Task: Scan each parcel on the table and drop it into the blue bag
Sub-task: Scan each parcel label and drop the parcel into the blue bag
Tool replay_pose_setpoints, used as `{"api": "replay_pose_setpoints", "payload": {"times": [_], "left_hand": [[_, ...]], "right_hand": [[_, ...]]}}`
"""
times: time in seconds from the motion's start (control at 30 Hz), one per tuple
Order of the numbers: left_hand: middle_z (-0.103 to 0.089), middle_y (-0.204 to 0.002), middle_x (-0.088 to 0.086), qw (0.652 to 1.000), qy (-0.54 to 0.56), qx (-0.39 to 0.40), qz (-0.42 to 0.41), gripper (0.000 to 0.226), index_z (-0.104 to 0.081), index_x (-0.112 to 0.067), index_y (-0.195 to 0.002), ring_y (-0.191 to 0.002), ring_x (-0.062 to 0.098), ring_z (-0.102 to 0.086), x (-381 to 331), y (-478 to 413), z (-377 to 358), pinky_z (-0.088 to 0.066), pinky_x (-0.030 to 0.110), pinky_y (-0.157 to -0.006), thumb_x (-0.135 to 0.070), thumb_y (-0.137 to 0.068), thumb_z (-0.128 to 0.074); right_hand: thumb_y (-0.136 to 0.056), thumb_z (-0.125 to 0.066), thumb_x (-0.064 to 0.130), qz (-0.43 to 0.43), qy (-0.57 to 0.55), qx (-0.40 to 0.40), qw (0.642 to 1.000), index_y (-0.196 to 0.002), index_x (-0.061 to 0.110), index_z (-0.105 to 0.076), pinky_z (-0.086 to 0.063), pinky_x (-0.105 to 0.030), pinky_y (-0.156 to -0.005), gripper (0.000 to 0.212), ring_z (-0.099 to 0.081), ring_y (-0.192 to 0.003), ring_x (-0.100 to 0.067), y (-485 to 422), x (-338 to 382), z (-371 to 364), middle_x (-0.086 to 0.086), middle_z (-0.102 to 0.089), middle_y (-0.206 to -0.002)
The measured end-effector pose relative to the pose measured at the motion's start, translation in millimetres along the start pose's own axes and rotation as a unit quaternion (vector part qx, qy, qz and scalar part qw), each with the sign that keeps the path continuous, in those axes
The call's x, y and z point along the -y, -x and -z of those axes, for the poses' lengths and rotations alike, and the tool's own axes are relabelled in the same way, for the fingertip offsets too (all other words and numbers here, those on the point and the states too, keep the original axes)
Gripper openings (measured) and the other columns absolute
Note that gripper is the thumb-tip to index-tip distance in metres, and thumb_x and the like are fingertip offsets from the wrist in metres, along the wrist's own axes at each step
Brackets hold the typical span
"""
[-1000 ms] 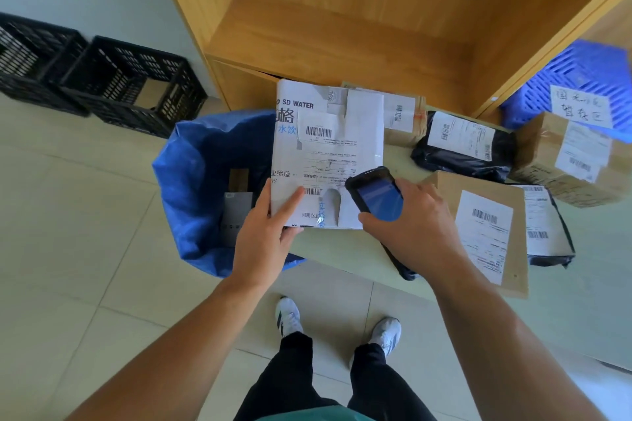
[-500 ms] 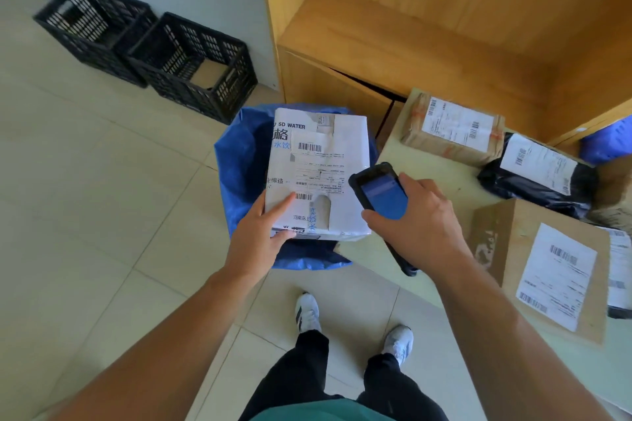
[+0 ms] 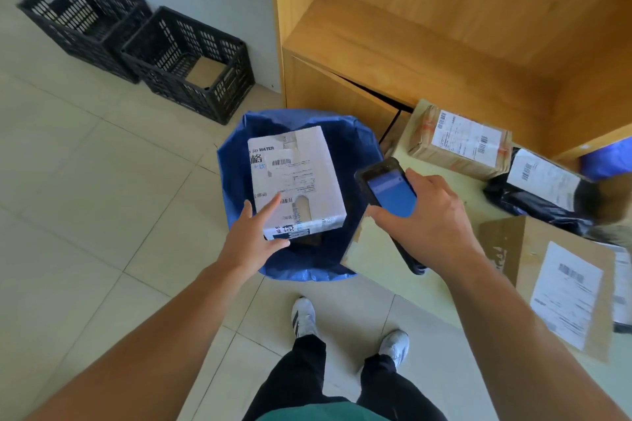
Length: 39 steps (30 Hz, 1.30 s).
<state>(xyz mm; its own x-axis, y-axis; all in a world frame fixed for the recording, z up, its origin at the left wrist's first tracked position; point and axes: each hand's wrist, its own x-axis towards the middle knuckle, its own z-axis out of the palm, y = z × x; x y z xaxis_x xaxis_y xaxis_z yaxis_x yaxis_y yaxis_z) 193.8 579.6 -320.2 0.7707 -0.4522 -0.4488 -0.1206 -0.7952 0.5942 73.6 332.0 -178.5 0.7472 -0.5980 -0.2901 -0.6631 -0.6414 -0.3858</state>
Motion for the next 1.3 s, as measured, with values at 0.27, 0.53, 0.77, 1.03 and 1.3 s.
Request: {"api": "replay_pose_setpoints", "payload": {"times": [0.27, 0.53, 0.77, 1.03, 1.3], "left_hand": [[-0.024, -0.167, 0.012, 0.999, -0.023, -0.018, -0.021, 0.082, -0.037, -0.044, -0.155, -0.146, 0.03, -0.038, -25.1, 4.1, 4.7, -0.037, 0.034, -0.111, -0.038, -0.086, -0.08], [-0.022, -0.169, 0.013, 0.996, -0.036, -0.023, -0.073, 0.08, -0.038, -0.049, -0.152, -0.142, 0.034, -0.044, -63.6, 5.7, -12.5, -0.044, 0.041, -0.11, -0.044, -0.085, -0.08], [-0.012, -0.172, 0.009, 0.988, -0.081, 0.008, -0.134, 0.091, -0.027, -0.048, -0.158, -0.151, 0.036, -0.029, -133.1, 12.0, -58.0, -0.036, 0.047, -0.116, -0.046, -0.084, -0.08], [-0.015, -0.171, -0.001, 0.969, -0.098, 0.049, -0.219, 0.096, -0.025, -0.047, -0.158, -0.154, 0.022, -0.024, -222.3, 28.1, -135.2, -0.027, 0.039, -0.123, -0.05, -0.08, -0.081], [-0.01, -0.172, 0.001, 0.953, -0.082, 0.109, -0.272, 0.097, -0.03, -0.044, -0.157, -0.157, 0.019, -0.014, -277.4, 62.0, -225.8, -0.019, 0.03, -0.117, -0.054, -0.076, -0.083]], "right_hand": [[-0.073, -0.062, 0.068, 0.0, 0.0, -0.005, 1.0, -0.14, 0.025, -0.042, -0.045, -0.034, -0.075, 0.081, -0.051, -0.101, -0.019, 1.2, -9.2, 3.7, 0.001, -0.049, -0.119], [-0.072, -0.064, 0.064, -0.011, -0.02, -0.016, 1.0, -0.11, 0.029, -0.049, -0.041, -0.03, -0.062, 0.054, -0.05, -0.084, -0.017, 16.6, -38.8, 19.3, 0.003, -0.047, -0.099], [-0.071, -0.064, 0.067, -0.064, -0.052, -0.047, 0.995, -0.129, 0.027, -0.048, -0.047, -0.035, -0.072, 0.072, -0.051, -0.096, -0.018, 41.7, -109.6, 47.8, 0.003, -0.05, -0.113], [-0.071, -0.064, 0.061, -0.143, -0.087, -0.081, 0.982, -0.13, 0.029, -0.048, -0.049, -0.035, -0.074, 0.069, -0.05, -0.095, -0.016, 77.1, -212.9, 82.8, 0.005, -0.047, -0.107], [-0.07, -0.066, 0.06, -0.21, -0.084, -0.076, 0.971, -0.129, 0.026, -0.048, -0.048, -0.037, -0.078, 0.07, -0.051, -0.094, -0.019, 111.5, -297.9, 85.7, 0.002, -0.046, -0.106]]}}
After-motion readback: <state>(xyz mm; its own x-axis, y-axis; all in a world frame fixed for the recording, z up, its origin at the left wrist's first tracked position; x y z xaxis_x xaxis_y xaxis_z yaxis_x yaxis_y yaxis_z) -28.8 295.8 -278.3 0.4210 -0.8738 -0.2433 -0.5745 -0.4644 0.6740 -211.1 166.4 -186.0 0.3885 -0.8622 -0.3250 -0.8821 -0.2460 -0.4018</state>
